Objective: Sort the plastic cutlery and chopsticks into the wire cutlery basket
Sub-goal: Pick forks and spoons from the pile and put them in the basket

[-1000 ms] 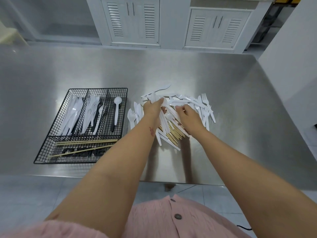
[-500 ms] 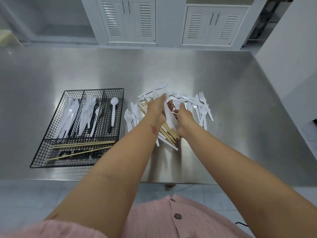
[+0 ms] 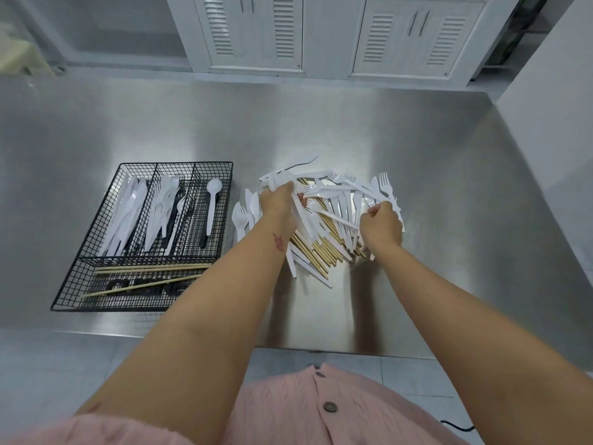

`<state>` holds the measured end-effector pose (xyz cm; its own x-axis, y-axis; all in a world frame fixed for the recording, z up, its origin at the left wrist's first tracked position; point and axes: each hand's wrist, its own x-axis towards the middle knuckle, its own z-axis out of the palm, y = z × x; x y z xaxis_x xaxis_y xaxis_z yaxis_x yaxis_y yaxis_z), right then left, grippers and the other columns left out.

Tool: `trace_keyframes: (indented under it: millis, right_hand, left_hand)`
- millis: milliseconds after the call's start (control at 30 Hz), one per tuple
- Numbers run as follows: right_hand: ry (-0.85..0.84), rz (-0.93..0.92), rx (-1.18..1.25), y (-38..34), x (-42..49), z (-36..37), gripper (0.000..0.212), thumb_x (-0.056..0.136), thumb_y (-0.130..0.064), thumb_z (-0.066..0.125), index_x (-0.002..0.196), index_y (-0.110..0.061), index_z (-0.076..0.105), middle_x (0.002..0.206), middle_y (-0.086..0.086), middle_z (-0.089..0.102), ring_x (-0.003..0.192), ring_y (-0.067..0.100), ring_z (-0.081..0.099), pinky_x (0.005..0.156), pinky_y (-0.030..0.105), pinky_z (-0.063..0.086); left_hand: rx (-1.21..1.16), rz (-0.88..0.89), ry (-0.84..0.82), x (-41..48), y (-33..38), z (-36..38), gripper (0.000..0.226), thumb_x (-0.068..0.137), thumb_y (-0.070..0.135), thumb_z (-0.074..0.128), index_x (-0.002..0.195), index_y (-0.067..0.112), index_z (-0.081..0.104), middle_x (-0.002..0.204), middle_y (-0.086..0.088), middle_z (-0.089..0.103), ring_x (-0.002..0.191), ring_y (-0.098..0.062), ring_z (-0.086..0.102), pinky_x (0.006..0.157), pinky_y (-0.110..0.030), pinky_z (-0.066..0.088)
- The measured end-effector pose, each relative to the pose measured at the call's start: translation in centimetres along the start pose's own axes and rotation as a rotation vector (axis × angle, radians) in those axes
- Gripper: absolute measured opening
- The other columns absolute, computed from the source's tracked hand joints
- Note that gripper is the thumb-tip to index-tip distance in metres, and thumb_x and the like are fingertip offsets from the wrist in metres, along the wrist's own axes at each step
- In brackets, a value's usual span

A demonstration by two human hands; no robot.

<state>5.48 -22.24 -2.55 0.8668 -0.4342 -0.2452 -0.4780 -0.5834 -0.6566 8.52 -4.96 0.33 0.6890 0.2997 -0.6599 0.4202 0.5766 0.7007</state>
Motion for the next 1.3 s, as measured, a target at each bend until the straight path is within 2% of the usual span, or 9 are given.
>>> trace_keyframes:
  millis: [100,233,533,700,833,967,1067,1200,1300]
  right_hand:
    - [0.011,-0.23,-0.273,0.2,0.2,0.2,0.029,0.094,-0.027,0.051,0.12,-0.016,0.057,0.125,0.009,0.056,0.118,0.029,0.048,0.1,0.043,0.04]
    - [-0.06,-0.496,-0.573,-0.1,-0.1,1.3,0.038,0.095,-0.04,0.049,0.126,-0.021,0.057,0.129,0.007,0.053,0.122,0.027,0.044,0.098,0.043,0.035]
    - [0.026,-0.522,-0.688,0.0,-0.1,2.0,0.026,0.095,-0.026,0.045,0.115,-0.015,0.058,0.114,0.007,0.06,0.11,0.027,0.051,0.088,0.041,0.036]
    - [-0.028,-0.671,-0.437,-2.3,-1.7,2.6,0.031,0.098,-0.039,0.044,0.113,-0.017,0.058,0.113,0.003,0.063,0.105,0.025,0.057,0.09,0.042,0.04]
    - [-0.49,-0.433,-0.028,-5.5,-4.6,3.8,0.046,0.094,-0.06,0.042,0.112,-0.019,0.052,0.107,-0.001,0.063,0.091,0.019,0.064,0.084,0.043,0.055]
    - [-0.8,-0.236,0.185,-8.4,-6.6,4.5,0.037,0.095,-0.05,0.053,0.103,-0.014,0.051,0.099,0.005,0.073,0.073,0.02,0.072,0.068,0.033,0.057]
    - [-0.803,-0.299,0.125,-10.2,-7.6,6.0,0.022,0.096,-0.039,0.055,0.092,-0.017,0.056,0.082,0.002,0.07,0.061,0.015,0.065,0.055,0.024,0.049]
    - [-0.752,-0.359,0.127,-13.1,-9.1,8.8,0.022,0.1,-0.03,0.049,0.089,-0.012,0.056,0.068,0.004,0.058,0.048,0.015,0.051,0.046,0.023,0.041]
    - [-0.588,-0.408,0.035,-15.4,-9.9,11.7,0.028,0.1,-0.034,0.044,0.097,-0.009,0.056,0.079,0.008,0.061,0.06,0.021,0.057,0.058,0.032,0.047]
  left_hand:
    - [-0.037,-0.009,0.026,0.1,0.2,-0.5,0.038,0.095,0.012,0.058,0.133,0.009,0.055,0.098,-0.017,0.067,0.067,-0.02,0.062,0.053,-0.027,0.057]
    - [-0.053,0.015,0.028,0.2,0.5,-1.2,0.027,0.095,0.007,0.053,0.122,0.002,0.058,0.085,-0.012,0.065,0.057,-0.018,0.056,0.054,-0.027,0.054]
    - [-0.068,0.006,0.094,0.6,0.7,-3.7,0.044,0.089,0.005,0.063,0.132,0.002,0.055,0.086,-0.011,0.057,0.046,-0.014,0.052,0.048,-0.023,0.051]
    - [-0.154,-0.045,-0.038,-0.2,0.8,-4.3,0.041,0.086,0.007,0.068,0.127,0.002,0.06,0.079,-0.009,0.064,0.058,-0.019,0.061,0.058,-0.03,0.054]
    - [-0.246,-0.086,-0.152,-0.7,1.7,-4.4,0.022,0.094,0.023,0.062,0.105,0.005,0.058,0.076,-0.007,0.057,0.061,-0.02,0.056,0.058,-0.032,0.051]
    - [-0.325,-0.122,-0.201,-0.4,3.4,-5.7,0.042,0.093,0.042,0.06,0.116,0.008,0.052,0.089,-0.01,0.055,0.072,-0.022,0.057,0.071,-0.039,0.054]
    - [-0.315,-0.13,-0.197,0.3,5.1,-7.4,0.049,0.092,0.047,0.06,0.117,0.006,0.056,0.098,-0.012,0.058,0.078,-0.026,0.059,0.076,-0.04,0.054]
    - [-0.239,-0.036,-0.196,1.7,8.1,-10.4,0.045,0.095,0.043,0.057,0.119,0.005,0.054,0.097,-0.015,0.061,0.084,-0.028,0.062,0.067,-0.04,0.053]
    - [0.139,0.251,-0.049,3.0,10.0,-12.7,0.038,0.1,0.038,0.049,0.121,0.008,0.058,0.115,-0.013,0.064,0.102,-0.025,0.062,0.081,-0.036,0.052]
